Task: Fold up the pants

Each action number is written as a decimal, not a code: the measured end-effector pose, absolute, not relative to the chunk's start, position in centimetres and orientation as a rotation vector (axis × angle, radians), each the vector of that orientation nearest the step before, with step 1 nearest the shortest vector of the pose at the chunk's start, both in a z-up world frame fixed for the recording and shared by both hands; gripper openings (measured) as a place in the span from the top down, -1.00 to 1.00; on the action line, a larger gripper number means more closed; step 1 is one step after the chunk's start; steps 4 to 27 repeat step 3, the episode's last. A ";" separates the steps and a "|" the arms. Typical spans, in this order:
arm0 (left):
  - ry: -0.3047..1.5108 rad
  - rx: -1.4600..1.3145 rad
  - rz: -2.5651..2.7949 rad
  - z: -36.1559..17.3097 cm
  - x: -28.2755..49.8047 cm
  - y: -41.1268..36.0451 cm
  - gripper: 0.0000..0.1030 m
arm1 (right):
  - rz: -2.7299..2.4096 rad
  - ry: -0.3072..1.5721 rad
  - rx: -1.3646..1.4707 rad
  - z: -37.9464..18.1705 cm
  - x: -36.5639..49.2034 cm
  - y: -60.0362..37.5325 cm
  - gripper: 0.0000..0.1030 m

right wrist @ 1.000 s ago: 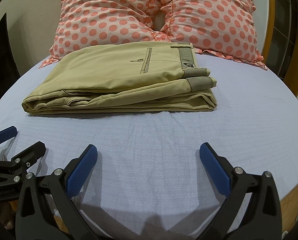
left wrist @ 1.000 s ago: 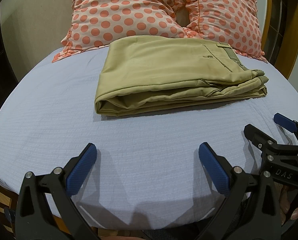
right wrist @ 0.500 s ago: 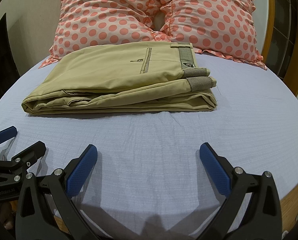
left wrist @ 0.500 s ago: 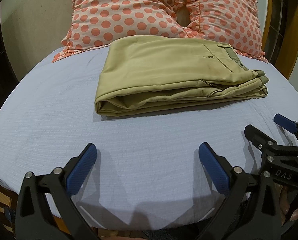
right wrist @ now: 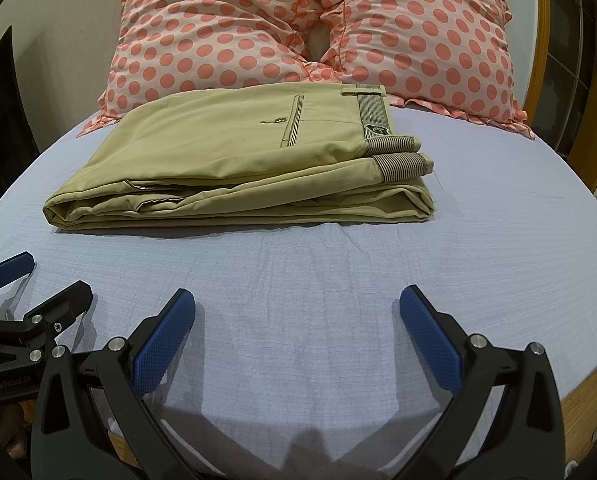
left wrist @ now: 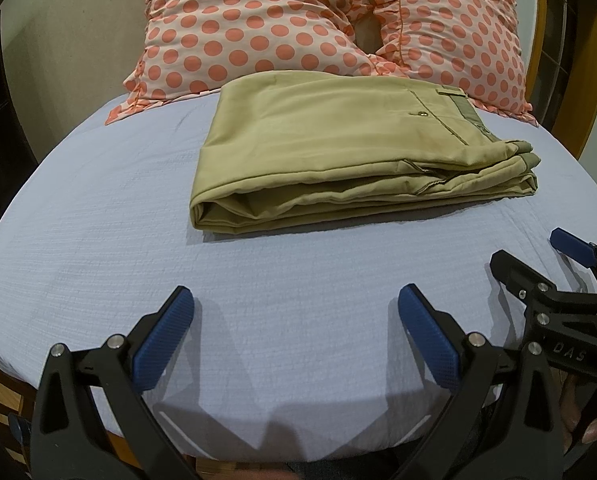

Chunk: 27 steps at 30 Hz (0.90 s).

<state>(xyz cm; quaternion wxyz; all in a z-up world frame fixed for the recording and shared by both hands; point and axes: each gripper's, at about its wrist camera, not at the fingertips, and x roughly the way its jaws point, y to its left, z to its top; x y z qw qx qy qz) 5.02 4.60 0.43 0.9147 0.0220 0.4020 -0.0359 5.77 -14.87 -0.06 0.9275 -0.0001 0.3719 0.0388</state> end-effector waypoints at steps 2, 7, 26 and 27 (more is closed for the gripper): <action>0.828 0.044 -0.072 0.4 5.0 4.6 -0.97 | 0.079 0.762 0.000 -0.1 5.7 -14.9 -0.97; 0.829 0.045 -0.072 0.4 5.0 4.6 -0.97 | 0.079 0.762 0.000 -0.1 5.8 -14.9 -0.97; 0.829 0.045 -0.072 0.4 5.0 4.6 -0.97 | 0.079 0.762 0.000 -0.1 5.8 -14.9 -0.97; 0.829 0.045 -0.072 0.4 5.0 4.6 -0.97 | 0.079 0.762 0.000 -0.1 5.8 -14.9 -0.97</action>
